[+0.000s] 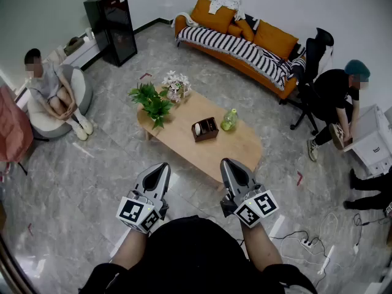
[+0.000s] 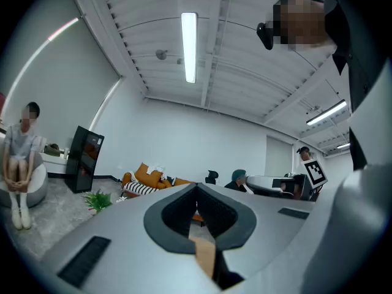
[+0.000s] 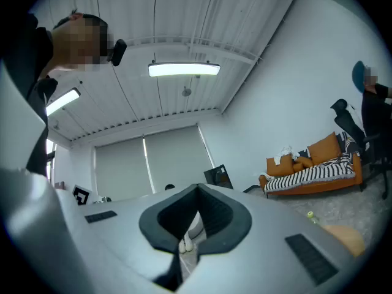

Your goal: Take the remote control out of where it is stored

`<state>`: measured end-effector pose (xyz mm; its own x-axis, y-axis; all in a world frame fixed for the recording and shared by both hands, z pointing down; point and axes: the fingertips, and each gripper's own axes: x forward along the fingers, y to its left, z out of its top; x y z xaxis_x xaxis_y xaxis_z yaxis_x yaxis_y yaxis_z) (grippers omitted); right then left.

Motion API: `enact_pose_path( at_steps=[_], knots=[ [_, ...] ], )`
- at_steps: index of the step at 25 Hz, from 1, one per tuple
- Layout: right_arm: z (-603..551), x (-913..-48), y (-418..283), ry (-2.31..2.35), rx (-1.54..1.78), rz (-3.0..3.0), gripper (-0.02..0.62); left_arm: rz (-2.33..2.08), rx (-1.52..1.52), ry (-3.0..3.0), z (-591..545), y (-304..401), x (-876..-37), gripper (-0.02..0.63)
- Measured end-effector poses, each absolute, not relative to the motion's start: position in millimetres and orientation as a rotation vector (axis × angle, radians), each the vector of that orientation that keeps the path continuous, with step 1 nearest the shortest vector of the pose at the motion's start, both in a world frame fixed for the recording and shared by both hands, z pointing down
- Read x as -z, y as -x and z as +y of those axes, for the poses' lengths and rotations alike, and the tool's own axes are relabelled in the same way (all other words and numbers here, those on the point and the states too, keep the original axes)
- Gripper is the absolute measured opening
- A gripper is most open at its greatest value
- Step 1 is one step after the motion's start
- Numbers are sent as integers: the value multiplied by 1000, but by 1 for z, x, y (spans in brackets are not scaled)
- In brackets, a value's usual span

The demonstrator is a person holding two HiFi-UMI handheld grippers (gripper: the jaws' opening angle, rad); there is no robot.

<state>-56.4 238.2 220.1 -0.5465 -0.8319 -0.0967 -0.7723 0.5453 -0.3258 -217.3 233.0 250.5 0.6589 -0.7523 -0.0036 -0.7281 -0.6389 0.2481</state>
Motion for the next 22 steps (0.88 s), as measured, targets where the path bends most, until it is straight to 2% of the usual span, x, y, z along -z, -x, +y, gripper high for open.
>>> enact_pose_path(
  at_steps=[22],
  knots=[
    [242,-247,123,1381,522,2540,8,-1194,174,-2632,233,302,-257,8]
  ],
)
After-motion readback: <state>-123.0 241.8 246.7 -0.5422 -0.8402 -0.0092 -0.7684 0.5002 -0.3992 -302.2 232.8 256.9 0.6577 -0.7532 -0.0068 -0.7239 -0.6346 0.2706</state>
